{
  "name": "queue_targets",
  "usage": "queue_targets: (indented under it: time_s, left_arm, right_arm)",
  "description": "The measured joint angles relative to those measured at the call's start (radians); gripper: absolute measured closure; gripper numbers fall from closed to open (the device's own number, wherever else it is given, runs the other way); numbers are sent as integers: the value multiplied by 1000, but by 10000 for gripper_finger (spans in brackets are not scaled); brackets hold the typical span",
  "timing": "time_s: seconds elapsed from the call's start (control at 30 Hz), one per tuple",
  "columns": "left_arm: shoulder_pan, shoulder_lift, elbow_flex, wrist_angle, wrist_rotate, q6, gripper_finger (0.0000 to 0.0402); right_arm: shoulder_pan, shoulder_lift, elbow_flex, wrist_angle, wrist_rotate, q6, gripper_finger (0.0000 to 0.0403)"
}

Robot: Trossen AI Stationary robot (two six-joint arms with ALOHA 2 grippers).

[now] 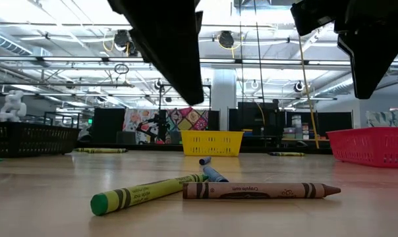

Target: Sort crayons

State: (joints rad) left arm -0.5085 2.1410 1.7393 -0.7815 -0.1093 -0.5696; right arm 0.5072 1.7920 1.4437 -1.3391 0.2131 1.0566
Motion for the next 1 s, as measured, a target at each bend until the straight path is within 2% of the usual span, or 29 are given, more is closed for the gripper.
queue_targets:
  time_s: [0.5, 1.0]
  left_arm:
    - [-11, 74, 0, 42, 1, 56, 331]
    - [-9, 74, 0, 103, -6, 90, 331]
  right_arm:
    - [-43, 0, 0, -1, 78, -6, 332]
    - [-63, 0, 0, 3, 77, -21, 332]
